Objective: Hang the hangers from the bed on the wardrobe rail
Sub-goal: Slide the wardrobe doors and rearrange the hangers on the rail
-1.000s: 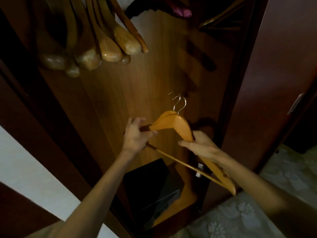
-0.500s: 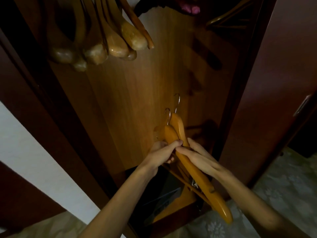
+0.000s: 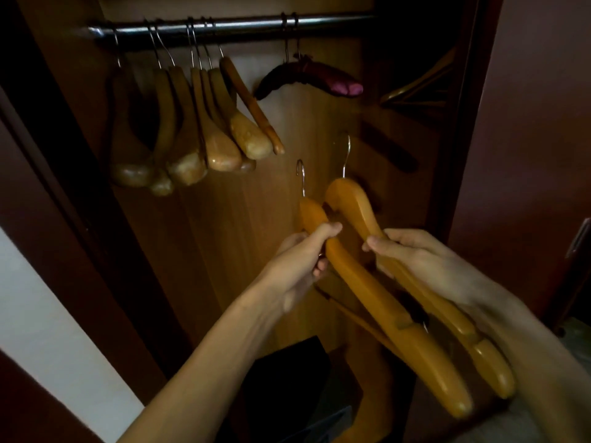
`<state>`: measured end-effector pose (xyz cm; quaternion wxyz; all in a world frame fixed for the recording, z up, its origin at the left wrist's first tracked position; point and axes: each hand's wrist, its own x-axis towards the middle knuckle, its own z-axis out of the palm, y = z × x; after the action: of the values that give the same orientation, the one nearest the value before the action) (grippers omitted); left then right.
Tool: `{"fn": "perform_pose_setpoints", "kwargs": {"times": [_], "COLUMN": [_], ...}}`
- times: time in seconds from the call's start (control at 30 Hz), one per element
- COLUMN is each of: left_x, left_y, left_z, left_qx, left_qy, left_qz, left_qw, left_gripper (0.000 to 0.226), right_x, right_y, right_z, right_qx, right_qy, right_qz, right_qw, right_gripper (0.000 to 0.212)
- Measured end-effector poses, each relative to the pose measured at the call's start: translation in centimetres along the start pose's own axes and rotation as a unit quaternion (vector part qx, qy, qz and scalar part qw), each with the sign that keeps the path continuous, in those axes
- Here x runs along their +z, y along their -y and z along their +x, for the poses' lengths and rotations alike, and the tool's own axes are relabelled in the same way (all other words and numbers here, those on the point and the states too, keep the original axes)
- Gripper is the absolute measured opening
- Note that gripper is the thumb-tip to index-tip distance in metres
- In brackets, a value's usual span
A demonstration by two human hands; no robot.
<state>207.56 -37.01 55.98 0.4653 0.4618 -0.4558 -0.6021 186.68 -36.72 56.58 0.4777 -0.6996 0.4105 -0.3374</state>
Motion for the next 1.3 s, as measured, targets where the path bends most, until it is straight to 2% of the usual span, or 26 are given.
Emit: {"fn": "perform_pose_setpoints", "kwargs": {"times": [0.27,0.43,0.63,0.8,1.0,1.13,1.3], "left_x": [2.7,2.5,0.0,-2.0,-4.2,-4.8,-6.6], "left_y": [-9.2,-14.4,-20.2,-22.7,-25.3,-26.9,-28.1], "left_z": [2.1,5.1,8.4,11.2,14.2,16.0,17.8], "left_qx": [0.047,0.074,0.109,0.144,0.151,0.151,0.159], "left_qy": [0.027,-0.019,-0.071,-0.104,-0.146,-0.214,-0.254], "left_qz": [0.008,-0.032,-0.069,-0.033,0.077,0.182,0.223], "left_qw": [0.998,0.997,0.989,0.983,0.975,0.948,0.928], "left_gripper": [0.018,0.021,0.021,0.018,0.031,0.033,0.033], "right_x": [-2.8,-3.8,-3.9,-3.6,-3.8,-4.1,-4.4], "right_y": [6.5,9.9,14.1,17.3,20.1,20.7,19.9], "right_z": [5.5,9.4,14.7,18.8,23.3,25.9,28.7], "right_qx": [-0.046,-0.055,-0.061,-0.093,-0.104,-0.088,-0.074], "right_qy": [-0.037,-0.056,-0.092,-0.076,-0.073,-0.066,-0.049], "right_qz": [-0.077,-0.102,-0.11,-0.129,-0.146,-0.205,-0.229], "right_qw": [0.995,0.992,0.988,0.984,0.981,0.973,0.969], "right_gripper": [0.037,0.049,0.034,0.033,0.029,0.027,0.027]}}
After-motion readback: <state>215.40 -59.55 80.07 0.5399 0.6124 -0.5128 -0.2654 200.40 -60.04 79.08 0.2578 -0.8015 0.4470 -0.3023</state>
